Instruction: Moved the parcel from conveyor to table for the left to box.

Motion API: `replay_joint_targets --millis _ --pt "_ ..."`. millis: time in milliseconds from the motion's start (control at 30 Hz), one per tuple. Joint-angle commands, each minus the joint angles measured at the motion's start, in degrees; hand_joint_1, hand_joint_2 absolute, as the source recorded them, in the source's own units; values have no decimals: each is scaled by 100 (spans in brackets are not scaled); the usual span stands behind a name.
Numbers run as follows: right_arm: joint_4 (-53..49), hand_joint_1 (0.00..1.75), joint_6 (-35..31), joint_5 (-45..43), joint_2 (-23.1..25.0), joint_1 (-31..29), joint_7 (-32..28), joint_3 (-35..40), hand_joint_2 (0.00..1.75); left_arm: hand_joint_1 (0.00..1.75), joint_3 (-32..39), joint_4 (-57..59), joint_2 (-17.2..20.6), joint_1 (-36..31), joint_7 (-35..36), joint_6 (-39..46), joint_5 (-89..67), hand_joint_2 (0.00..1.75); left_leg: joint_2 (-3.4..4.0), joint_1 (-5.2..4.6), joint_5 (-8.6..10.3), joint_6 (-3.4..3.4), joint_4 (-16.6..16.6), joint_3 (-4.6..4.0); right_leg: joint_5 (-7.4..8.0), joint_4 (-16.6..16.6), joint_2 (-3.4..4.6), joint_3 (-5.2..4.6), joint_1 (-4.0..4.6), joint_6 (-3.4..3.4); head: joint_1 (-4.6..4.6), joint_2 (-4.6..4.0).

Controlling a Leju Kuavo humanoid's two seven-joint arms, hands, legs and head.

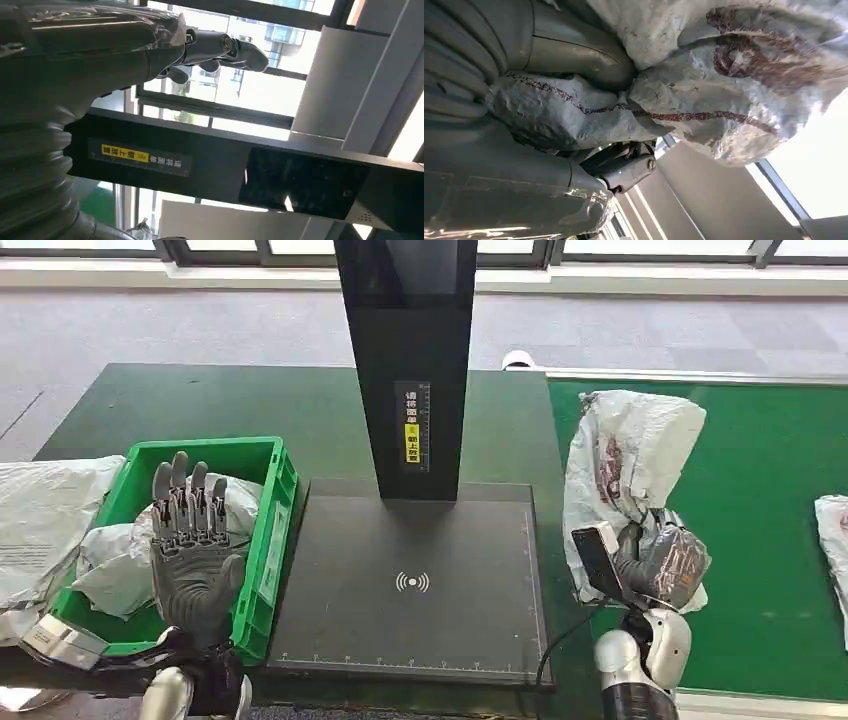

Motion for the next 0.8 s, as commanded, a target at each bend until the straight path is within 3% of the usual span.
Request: replay_joint_targets --millis 33,133,200,233,300,400,500,633,800 --pt "-2220 175 17 -711 907 364 -1783 -984 175 0 -155 560 142 -396 -33 -38 28 175 -15 -10 7 3 0 -13 -1 8 -12 -14 -11 0 0 0" --pt "-2306 175 17 -751 907 519 -1783 -562 175 0 -81 679 71 -495 -21 -167 -29 175 -27 -7 9 1 -3 -9 -2 1 -22 -7 -6 -1 0 0" --pt "-1925 175 17 -919 646 591 -1699 295 175 0 -148 735 162 -548 -71 -137 -7 175 -26 -5 9 4 -4 -3 1 -4 -19 1 -3 1 0 0" --pt "-1844 175 397 -1160 189 632 -1526 1072 175 0 -155 784 191 -595 -83 -168 1 175 -9 -4 6 3 -6 1 5 -7 -2 3 -2 1 0 0" --pt "-1916 175 1389 -1875 -168 657 -1350 1791 175 0 -118 881 223 -684 -104 -232 9 175 13 2 9 5 -18 10 17 -22 21 9 4 1 0 0" --pt "-1918 175 1370 -1853 -140 669 -1347 1818 175 0 -103 887 237 -701 -100 -231 11 175 12 -4 9 3 -6 -3 10 -5 17 -5 -2 1 0 0" --pt "-2069 175 2403 -2312 -403 762 -1391 2107 175 0 -67 954 242 -756 -119 -314 9 175 3 -3 14 3 -13 1 12 -11 9 -3 -1 0 0 0" --pt "-1998 175 3122 -2276 -542 853 -1442 2315 175 0 -7 1027 264 -795 -137 -408 3 175 -4 -3 10 5 -6 6 5 -8 3 9 -1 4 0 0" --pt "-1958 175 3254 -2253 -540 825 -1454 2328 175 0 5 1029 260 -782 -140 -447 -1 175 -3 -4 11 4 -6 3 6 -6 3 5 -3 3 0 0"
